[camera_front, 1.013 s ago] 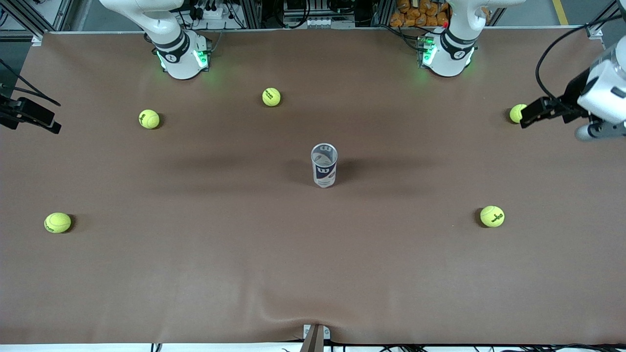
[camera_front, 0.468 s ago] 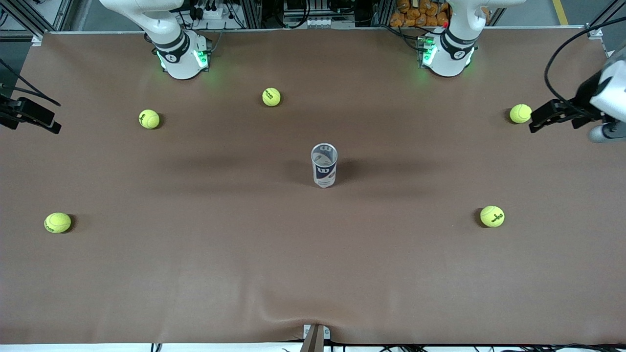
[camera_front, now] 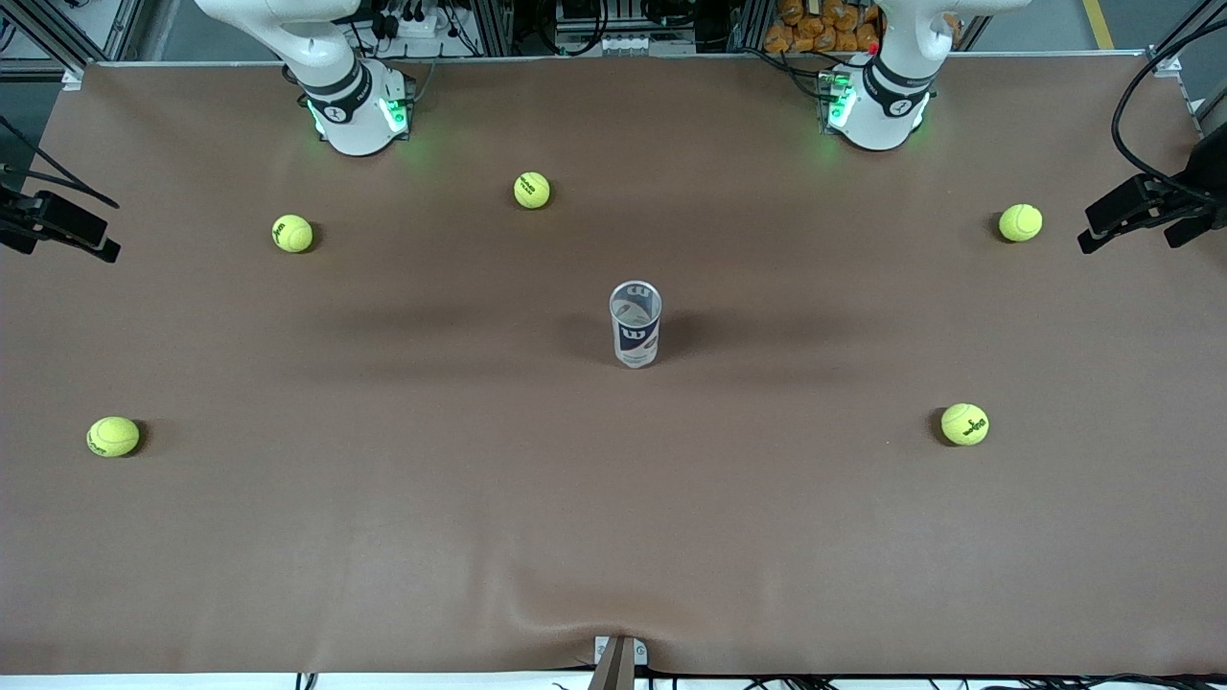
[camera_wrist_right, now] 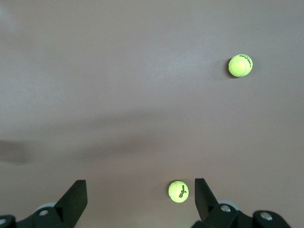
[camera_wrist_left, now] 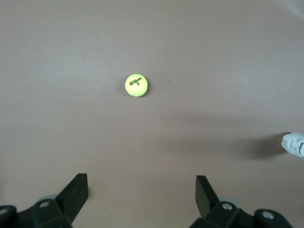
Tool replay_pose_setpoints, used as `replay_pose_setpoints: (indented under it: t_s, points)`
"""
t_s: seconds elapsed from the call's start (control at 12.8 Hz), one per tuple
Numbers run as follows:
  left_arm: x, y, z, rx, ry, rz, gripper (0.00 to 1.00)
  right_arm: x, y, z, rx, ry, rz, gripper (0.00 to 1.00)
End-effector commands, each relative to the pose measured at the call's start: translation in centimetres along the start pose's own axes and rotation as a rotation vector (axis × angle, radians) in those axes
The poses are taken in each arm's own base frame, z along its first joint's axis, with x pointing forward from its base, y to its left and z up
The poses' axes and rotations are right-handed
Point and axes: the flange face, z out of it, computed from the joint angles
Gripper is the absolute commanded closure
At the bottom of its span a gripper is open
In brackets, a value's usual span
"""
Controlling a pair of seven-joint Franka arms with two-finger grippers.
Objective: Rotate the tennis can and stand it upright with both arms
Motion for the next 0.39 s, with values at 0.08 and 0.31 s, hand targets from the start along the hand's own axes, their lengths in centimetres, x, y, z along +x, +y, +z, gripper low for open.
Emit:
replay_pose_setpoints:
  t_s: [0.08,0.31]
  points:
    - [-0.23,0.54,-0.23,-0.003,-0.011,0.009,0.0,-0.16,-0.06,-0.01,0.015,-0.003,0.009,0.0]
    - [-0.3,0.6,-0.04,-0.001,-0.018,0.016,0.0,-0.17,-0.15,0.0,0.015,-0.003,0.007,0.0]
